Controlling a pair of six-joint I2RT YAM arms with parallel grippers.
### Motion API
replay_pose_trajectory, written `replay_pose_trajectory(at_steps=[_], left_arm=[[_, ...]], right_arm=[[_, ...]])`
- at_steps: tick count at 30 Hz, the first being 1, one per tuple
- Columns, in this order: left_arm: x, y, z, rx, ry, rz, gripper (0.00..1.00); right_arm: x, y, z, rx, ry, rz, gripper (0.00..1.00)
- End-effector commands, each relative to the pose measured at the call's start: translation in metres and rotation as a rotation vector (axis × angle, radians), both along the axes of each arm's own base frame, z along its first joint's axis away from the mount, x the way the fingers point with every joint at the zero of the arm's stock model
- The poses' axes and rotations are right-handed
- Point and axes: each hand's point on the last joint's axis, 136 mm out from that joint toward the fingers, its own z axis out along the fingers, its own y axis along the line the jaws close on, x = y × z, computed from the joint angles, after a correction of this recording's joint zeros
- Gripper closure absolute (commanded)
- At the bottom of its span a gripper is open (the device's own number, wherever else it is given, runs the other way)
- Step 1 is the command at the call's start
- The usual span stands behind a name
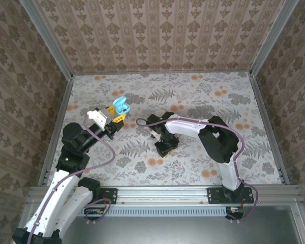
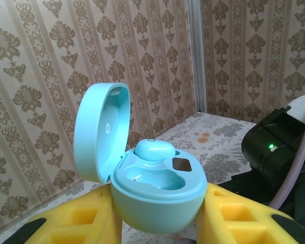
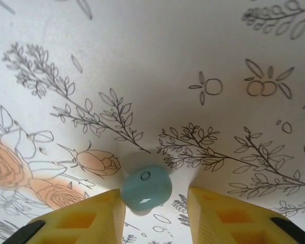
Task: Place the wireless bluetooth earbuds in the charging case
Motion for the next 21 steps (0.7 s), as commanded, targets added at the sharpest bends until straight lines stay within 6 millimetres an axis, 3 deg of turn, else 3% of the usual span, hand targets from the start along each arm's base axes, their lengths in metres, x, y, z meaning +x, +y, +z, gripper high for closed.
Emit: replay_pose_trajectory(at_steps=[1,6,12,21], left_arm=[[-0.008,-0.002,0.024,-0.03,-0.069,-0.029,0.63],[-0.008,-0.002,0.023,-0.023,-0.071,-0.026,0.63],[-0.006,-0.002,0.022,-0.02,-0.072,-0.022,0.63],[-0.005,-0.003,0.019,-0.02,-0.067,-0.022,0.63]], right_arm=[[0.01,0.008,0.031,0.036,-0.069,-0.133,0.58],[0.006,0.027,0.042,0.15,-0.073,-0.327,0.58],[0.004,0.025,0.022,0.106,-0.084,-0.527,0.61],[-0.004,0.025,0.01,0.074,-0.08,-0.615,0.63]])
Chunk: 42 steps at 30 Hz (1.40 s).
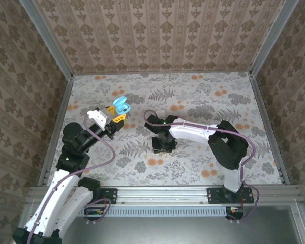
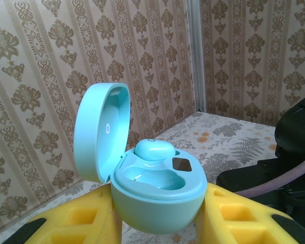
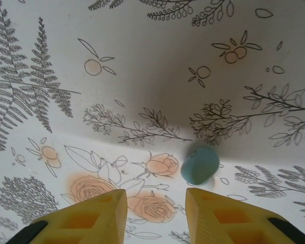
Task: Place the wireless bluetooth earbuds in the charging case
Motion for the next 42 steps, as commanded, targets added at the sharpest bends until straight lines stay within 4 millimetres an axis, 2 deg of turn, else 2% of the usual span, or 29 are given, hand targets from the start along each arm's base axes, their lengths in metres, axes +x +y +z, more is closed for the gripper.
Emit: replay_pose_trajectory(at_steps=[1,5,8,15,23,36,42], left_arm=[[-0.005,-0.002,0.02,-0.02,-0.067,-0.018,0.63],[-0.004,-0.002,0.018,-0.023,-0.063,-0.019,0.63],[-0.004,-0.003,0.018,-0.024,-0.061,-0.021,0.63],[-0.004,-0.003,0.017,-0.027,-0.057,-0.023,0.63],[-0.004,-0.003,0.017,-0.026,-0.059,-0.02,0.63],[-0.003,-0.003,0.016,-0.026,-0.055,-0.022,0.63],[-0.002,-0.003,0.014,-0.024,-0.053,-0.017,0.63]], right_arm=[[-0.003,-0.007,-0.01,-0.053,0.008,-0.071,0.63],[-0.007,-0.014,-0.006,-0.076,-0.004,-0.088,0.63],[-0.012,-0.02,-0.01,-0.083,-0.001,-0.11,0.63],[-0.008,-0.017,-0.013,-0.078,-0.015,-0.11,0.63],[0.002,-0.016,0.004,-0.095,-0.083,-0.105,0.63],[0.013,-0.019,-0.02,-0.187,-0.063,-0.072,0.67],[0.011,-0.024,-0.012,-0.207,-0.071,-0.061,0.68]])
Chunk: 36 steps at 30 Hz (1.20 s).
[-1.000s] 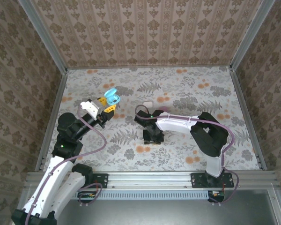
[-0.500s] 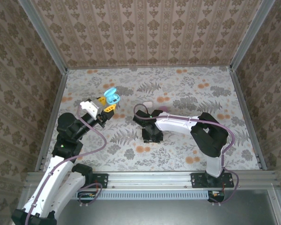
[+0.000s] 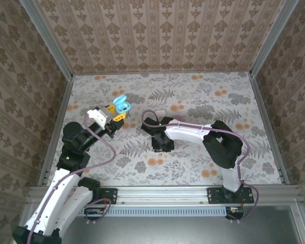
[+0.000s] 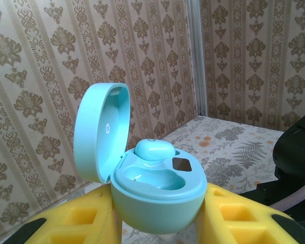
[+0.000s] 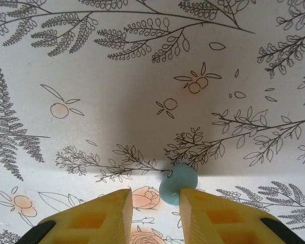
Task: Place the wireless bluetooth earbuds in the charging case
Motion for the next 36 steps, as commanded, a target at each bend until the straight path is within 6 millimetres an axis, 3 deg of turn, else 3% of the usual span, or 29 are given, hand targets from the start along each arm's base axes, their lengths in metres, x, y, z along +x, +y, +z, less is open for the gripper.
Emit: replay_pose_trajectory(at_steps=[1,9,12,20,36], left_arm=[[-0.004,-0.002,0.01,-0.017,-0.033,-0.019,0.63],[-0.003,-0.002,0.01,-0.019,-0.032,-0.016,0.63],[-0.003,-0.003,0.011,-0.019,-0.033,-0.019,0.63],[-0.002,-0.004,0.009,-0.019,-0.03,-0.024,0.63],[0.002,-0.006,0.007,-0.015,-0.018,-0.026,0.63]], right_arm=[[-0.002,-0.016,-0.001,-0.083,0.011,0.016,0.68],[0.003,-0.018,0.01,-0.081,-0.029,0.011,0.67],[0.002,-0.024,0.003,-0.097,-0.016,-0.003,0.67],[0.007,-0.014,-0.011,-0.05,0.013,-0.006,0.64],[0.001,-0.013,-0.028,-0.023,0.066,-0.014,0.72]])
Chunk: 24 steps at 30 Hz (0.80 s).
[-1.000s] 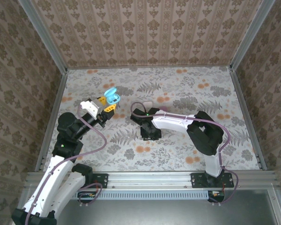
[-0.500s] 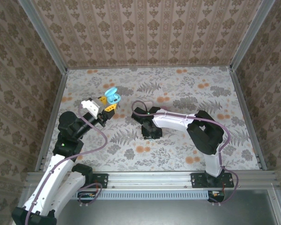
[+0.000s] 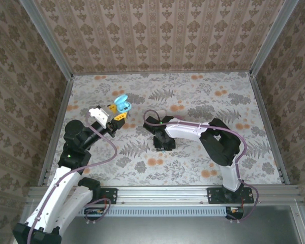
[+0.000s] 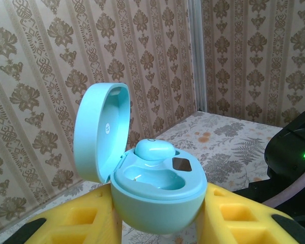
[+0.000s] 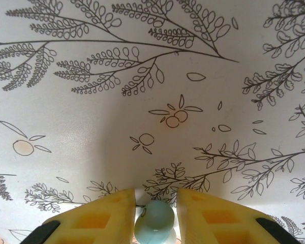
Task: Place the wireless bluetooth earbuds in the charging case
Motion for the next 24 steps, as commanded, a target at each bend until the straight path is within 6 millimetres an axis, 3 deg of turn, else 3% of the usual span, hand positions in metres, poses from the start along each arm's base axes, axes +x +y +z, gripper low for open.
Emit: replay_pose_trajectory(at_steps=[1,17,20,24], left_arm=[[-0.005,-0.003,0.014,-0.025,-0.041,-0.028,0.63],[-0.002,-0.006,0.007,-0.025,-0.009,-0.031,0.63],[0.001,-0.008,0.003,-0.024,0.003,-0.031,0.63],[0.007,-0.014,-0.006,-0.022,0.041,-0.05,0.63]], right_arm=[[-0.009,-0.006,-0.012,-0.011,0.045,0.001,0.72],[-0.012,-0.009,0.007,0.032,0.008,0.009,0.77],[-0.009,-0.002,0.023,0.089,-0.028,0.031,0.77],[-0.001,0.004,0.065,0.239,-0.129,0.023,0.76]])
